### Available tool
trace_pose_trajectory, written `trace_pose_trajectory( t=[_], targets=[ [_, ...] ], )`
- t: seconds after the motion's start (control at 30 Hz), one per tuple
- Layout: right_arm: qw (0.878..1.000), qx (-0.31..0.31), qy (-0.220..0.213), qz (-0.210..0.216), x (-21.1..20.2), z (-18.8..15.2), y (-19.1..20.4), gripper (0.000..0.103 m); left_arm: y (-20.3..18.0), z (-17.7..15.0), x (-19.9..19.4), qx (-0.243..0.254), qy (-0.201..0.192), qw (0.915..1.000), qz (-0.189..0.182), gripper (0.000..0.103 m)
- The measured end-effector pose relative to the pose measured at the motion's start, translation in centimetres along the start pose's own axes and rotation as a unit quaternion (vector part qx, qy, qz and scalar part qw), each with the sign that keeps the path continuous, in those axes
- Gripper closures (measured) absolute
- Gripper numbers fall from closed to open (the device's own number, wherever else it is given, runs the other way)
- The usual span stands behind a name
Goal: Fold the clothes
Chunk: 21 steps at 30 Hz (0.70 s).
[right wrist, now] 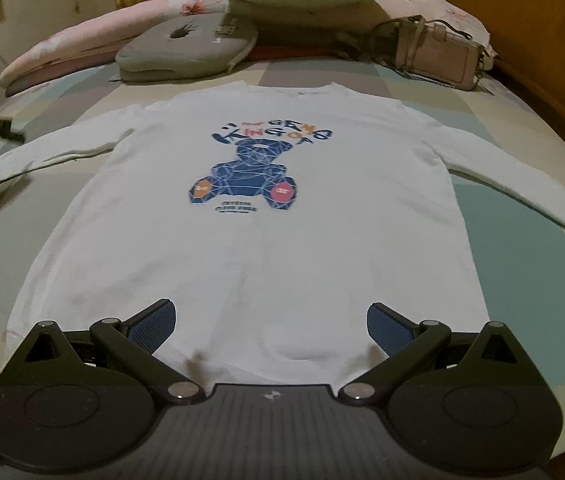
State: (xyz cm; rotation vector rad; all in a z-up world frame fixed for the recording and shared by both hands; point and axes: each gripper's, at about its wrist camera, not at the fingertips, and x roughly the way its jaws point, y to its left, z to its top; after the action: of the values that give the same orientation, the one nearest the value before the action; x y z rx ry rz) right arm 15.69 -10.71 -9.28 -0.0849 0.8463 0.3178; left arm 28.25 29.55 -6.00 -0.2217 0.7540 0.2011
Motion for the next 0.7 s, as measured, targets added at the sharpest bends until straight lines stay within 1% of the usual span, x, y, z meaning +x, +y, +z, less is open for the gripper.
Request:
trace_pose_trajectory(
  t=[0.1, 0.13, 0.2, 0.27, 0.33, 0.4, 0.47, 0.5, 0.57, 0.63, 0.67, 0.7],
  targets=[
    [1.000, 0.004, 0.003, 0.002, 0.2, -0.1, -0.4, 0.000, -5.4, 1.8, 2.0, 0.022, 0.008, 0.9964, -0.081, 0.002],
    [1.000, 0.004, 0.004, 0.002, 0.3, -0.2, -0.4, 0.000, -6.8, 2.3, 2.8, 0.026, 0.010, 0.9944, -0.102, 0.002],
    [1.000, 0.002, 0.004, 0.003, 0.4, -0.2, -0.5, 0.000, -9.3, 3.1, 5.1, 0.031, 0.021, 0.9908, -0.130, 0.002],
    [1.000, 0.002, 0.002, 0.006, 0.5, -0.2, -0.7, 0.000, -10.7, 3.8, 7.9, 0.021, 0.041, 0.9900, -0.134, 0.002],
    [1.000, 0.005, 0.000, 0.009, 0.6, -0.1, -1.1, 0.000, -11.0, 4.0, 10.7, -0.005, 0.068, 0.9885, -0.135, 0.002],
    [1.000, 0.007, -0.002, 0.011, 0.7, -0.1, -1.5, 0.000, -10.8, 3.8, 12.5, -0.027, 0.078, 0.9893, -0.121, 0.002],
    [1.000, 0.010, -0.002, 0.013, 0.9, -0.1, -1.9, 0.000, -10.4, 3.9, 13.1, -0.037, 0.055, 0.9904, -0.121, 0.001],
    [1.000, 0.014, 0.000, 0.012, 1.1, -0.1, -2.1, 0.000, -10.3, 4.3, 13.4, -0.039, 0.049, 0.9916, -0.113, 0.001],
    [1.000, 0.026, 0.002, 0.013, 1.5, -0.2, -2.6, 0.000, -10.3, 4.9, 13.6, -0.049, 0.042, 0.9939, -0.090, 0.002],
    [0.999, 0.038, 0.004, 0.017, 1.8, -0.2, -3.0, 0.000, -10.6, 5.7, 13.3, -0.056, 0.047, 0.9943, -0.078, 0.002],
    [0.999, 0.041, 0.005, 0.019, 1.9, -0.2, -3.1, 0.000, -11.0, 5.8, 12.8, -0.050, 0.045, 0.9944, -0.082, 0.002],
    [0.999, 0.042, 0.004, 0.020, 2.0, -0.2, -3.1, 0.000, -11.4, 5.8, 12.0, -0.039, 0.042, 0.9940, -0.093, 0.002]
  ],
)
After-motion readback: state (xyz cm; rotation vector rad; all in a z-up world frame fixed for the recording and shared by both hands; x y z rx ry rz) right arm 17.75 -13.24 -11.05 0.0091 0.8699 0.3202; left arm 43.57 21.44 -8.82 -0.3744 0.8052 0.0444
